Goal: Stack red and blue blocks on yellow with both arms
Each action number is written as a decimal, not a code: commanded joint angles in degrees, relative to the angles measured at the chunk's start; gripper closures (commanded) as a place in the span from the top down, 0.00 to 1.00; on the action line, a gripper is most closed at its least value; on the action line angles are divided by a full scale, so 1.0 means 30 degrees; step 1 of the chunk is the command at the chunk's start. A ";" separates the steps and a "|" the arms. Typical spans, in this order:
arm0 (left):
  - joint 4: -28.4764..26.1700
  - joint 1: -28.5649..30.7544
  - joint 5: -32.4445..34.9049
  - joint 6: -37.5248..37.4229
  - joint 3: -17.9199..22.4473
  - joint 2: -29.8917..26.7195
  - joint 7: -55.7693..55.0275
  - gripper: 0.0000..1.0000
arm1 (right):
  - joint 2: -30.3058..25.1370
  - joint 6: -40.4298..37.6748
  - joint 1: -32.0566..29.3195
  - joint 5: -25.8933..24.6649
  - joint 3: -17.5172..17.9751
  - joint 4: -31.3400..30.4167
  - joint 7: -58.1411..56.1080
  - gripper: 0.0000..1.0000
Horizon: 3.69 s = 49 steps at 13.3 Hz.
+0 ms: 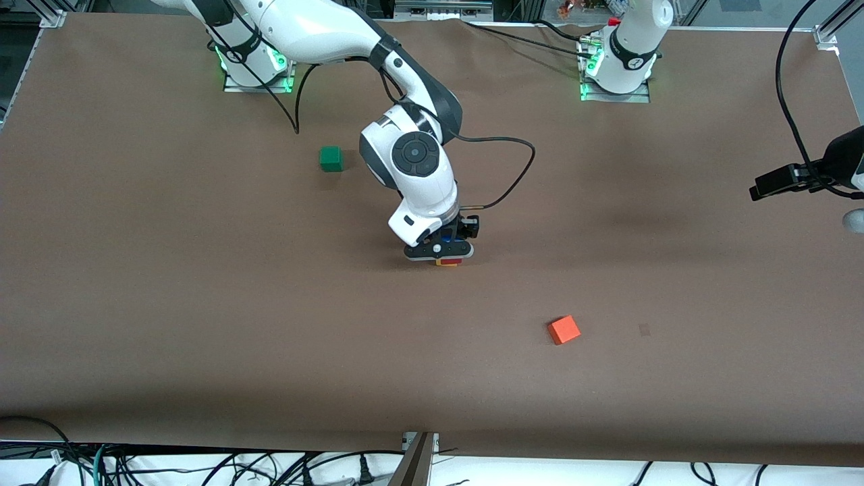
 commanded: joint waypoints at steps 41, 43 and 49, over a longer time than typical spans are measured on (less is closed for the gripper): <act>0.0218 0.1426 -0.1559 -0.0044 -0.0043 0.0080 0.0398 1.00 | -1.3670 -0.8010 -0.4028 -0.0379 -0.4648 -0.8972 -0.9502 1.00; 0.0247 0.1368 -0.1560 -0.0015 -0.0072 0.0196 0.0369 1.00 | -1.3641 -0.7923 -0.5196 -0.0497 -0.4038 -0.9061 -1.0412 1.00; 0.0276 0.1221 -0.1501 -0.0015 -0.0219 0.0198 0.0398 1.00 | -1.3905 -0.8068 -0.9860 -0.1640 0.0390 -0.8331 -1.1706 1.00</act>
